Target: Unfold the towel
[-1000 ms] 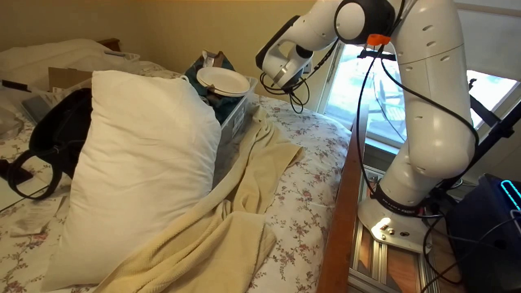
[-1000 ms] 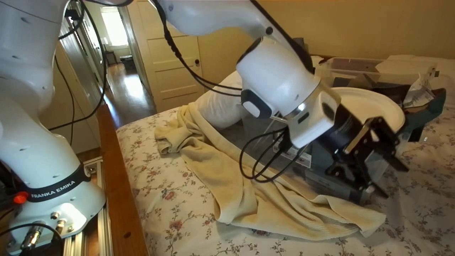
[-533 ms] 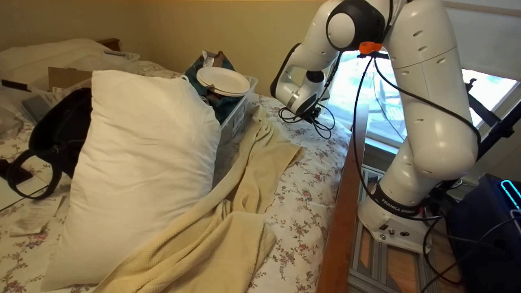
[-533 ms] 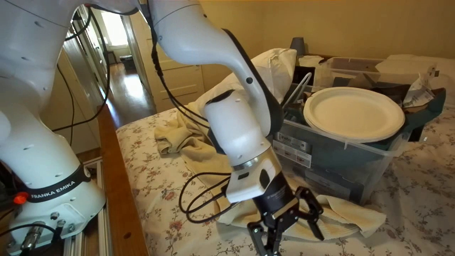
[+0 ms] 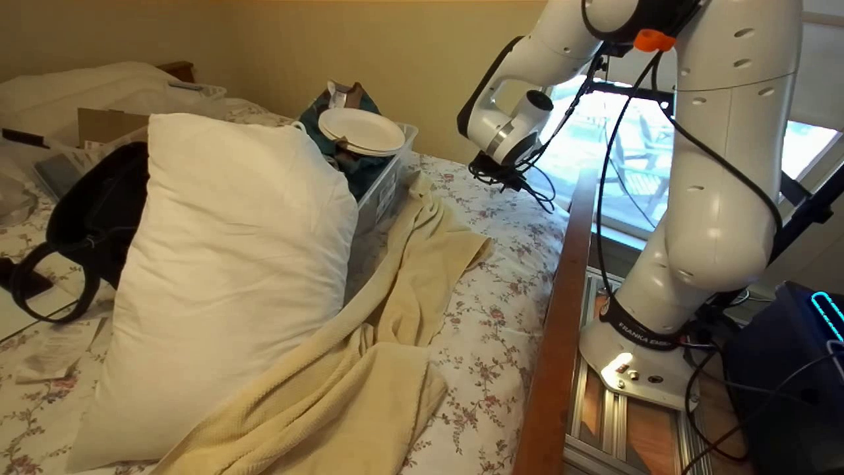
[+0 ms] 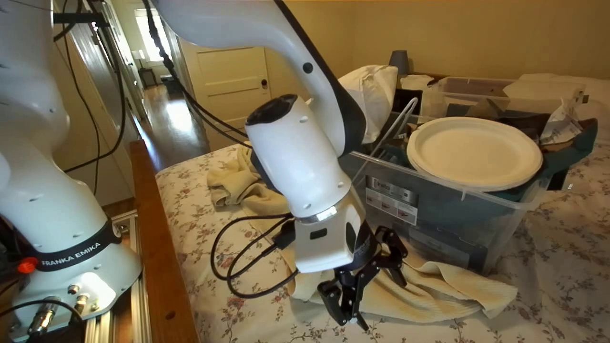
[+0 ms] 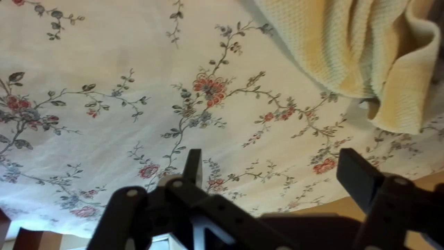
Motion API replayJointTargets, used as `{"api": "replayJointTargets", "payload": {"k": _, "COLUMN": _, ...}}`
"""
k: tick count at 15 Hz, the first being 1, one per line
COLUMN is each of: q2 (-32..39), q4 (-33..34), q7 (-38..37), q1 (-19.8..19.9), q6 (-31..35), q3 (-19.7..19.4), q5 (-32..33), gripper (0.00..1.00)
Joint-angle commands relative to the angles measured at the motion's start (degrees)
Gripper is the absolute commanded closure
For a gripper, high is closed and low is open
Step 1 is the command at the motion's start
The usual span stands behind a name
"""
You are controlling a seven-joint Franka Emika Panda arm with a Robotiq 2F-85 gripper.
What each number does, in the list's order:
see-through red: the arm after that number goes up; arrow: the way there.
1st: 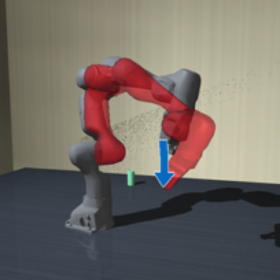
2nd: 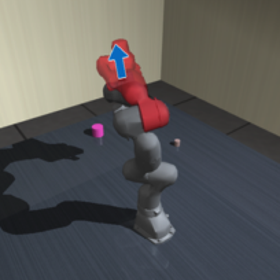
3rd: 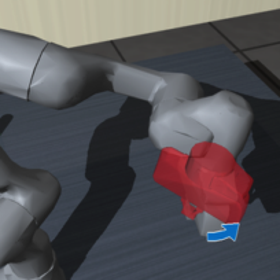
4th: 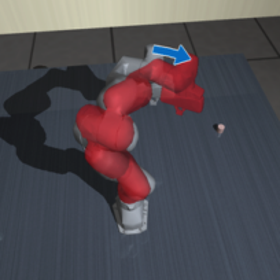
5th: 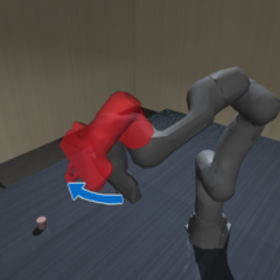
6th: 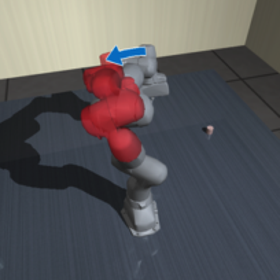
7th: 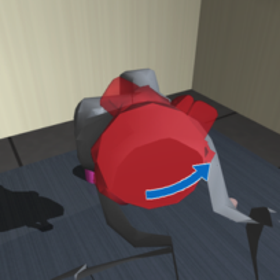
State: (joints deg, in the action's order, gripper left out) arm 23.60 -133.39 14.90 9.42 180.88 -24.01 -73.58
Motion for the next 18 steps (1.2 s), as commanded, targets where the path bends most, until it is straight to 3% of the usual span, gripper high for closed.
{"api": "replayJointTargets", "payload": {"k": 1, "q2": -7.19, "q4": -2.63, "q7": 3.10, "q1": 2.23, "q6": -9.74, "q3": 1.01, "q5": -0.72, "gripper": 0.00}}
{"api": "replayJointTargets", "payload": {"k": 7, "q2": -11.56, "q4": -4.69, "q7": 7.43, "q1": 2.28, "q6": -26.04, "q3": 2.29, "q5": -2.42, "gripper": 0.00}}
{"api": "replayJointTargets", "payload": {"k": 9, "q2": -12.26, "q4": -6.34, "q7": 6.27, "q1": 1.51, "q6": -31.13, "q3": 2.16, "q5": 1.47, "gripper": 0.00}}
{"api": "replayJointTargets", "payload": {"k": 10, "q2": -12.89, "q4": -7.24, "q7": 4.82, "q1": 3.61, "q6": -32.87, "q3": 4.45, "q5": 5.04, "gripper": 0.00}}
{"api": "replayJointTargets", "payload": {"k": 11, "q2": -13.26, "q4": -8.36, "q7": 3.52, "q1": 3.17, "q6": -33.84, "q3": 4.38, "q5": 9.31, "gripper": 0.00}}
{"api": "replayJointTargets", "payload": {"k": 13, "q2": -14.12, "q4": -10.51, "q7": 0.35, "q1": 1.99, "q6": -33.57, "q3": 4.23, "q5": 18.77, "gripper": 0.00}}
{"api": "replayJointTargets", "payload": {"k": 15, "q2": -15.71, "q4": -13.49, "q7": -3.97, "q1": -2.58, "q6": -27.65, "q3": 1.78, "q5": 27.43, "gripper": 0.00}}
{"api": "replayJointTargets", "payload": {"k": 16, "q2": -17.16, "q4": -15.04, "q7": -5.54, "q1": -0.93, "q6": -22.59, "q3": 4.74, "q5": 30.03, "gripper": 0.00}}
{"api": "replayJointTargets", "payload": {"k": 18, "q2": -20.31, "q4": -18.62, "q7": -7.05, "q1": -1.62, "q6": -14.85, "q3": 6.71, "q5": 34.47, "gripper": 0.00}}
